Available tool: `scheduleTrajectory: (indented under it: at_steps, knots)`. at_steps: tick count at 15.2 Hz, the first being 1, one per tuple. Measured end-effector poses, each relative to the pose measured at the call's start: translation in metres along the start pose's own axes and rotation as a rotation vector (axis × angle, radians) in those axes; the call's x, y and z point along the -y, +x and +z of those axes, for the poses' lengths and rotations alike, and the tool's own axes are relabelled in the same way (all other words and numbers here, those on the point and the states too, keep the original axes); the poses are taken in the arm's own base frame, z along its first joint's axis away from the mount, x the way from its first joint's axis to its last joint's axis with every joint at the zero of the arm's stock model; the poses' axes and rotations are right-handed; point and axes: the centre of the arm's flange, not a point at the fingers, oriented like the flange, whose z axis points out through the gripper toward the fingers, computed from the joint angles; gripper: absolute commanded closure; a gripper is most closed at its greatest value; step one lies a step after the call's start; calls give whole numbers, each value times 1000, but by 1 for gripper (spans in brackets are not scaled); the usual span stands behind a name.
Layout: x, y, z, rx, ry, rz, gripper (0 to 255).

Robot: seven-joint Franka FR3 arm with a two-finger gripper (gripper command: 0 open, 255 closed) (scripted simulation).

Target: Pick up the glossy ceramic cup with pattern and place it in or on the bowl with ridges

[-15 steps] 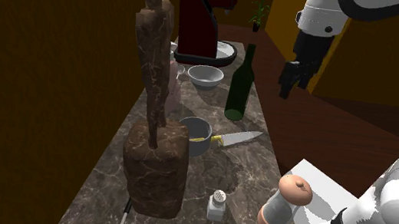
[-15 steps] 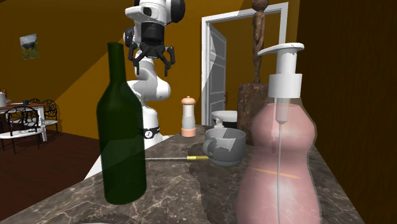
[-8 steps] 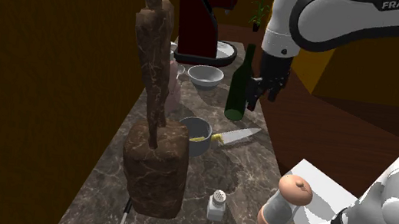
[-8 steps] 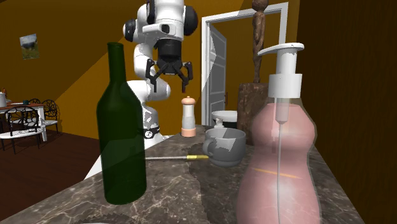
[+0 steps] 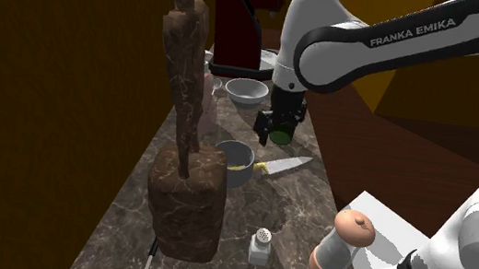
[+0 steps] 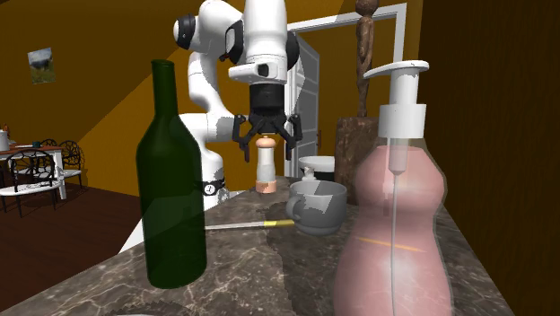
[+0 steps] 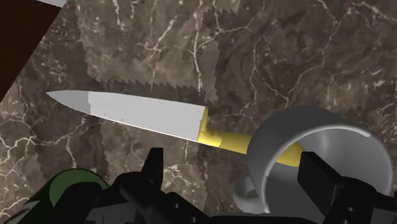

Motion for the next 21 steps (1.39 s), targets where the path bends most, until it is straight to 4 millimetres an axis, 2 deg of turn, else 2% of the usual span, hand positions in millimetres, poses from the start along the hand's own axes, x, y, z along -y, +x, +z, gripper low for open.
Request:
scheduleTrajectory:
  at_steps: [6, 13, 19, 20, 21]
  knots:
    - [36, 35, 45, -13, 22, 24, 0]
    - [40, 38, 81, -14, 25, 26, 0]
    - [40, 38, 85, -14, 25, 26, 0]
    - [40, 38, 85, -14, 25, 26, 255]
    - [40, 38, 85, -14, 25, 26, 255]
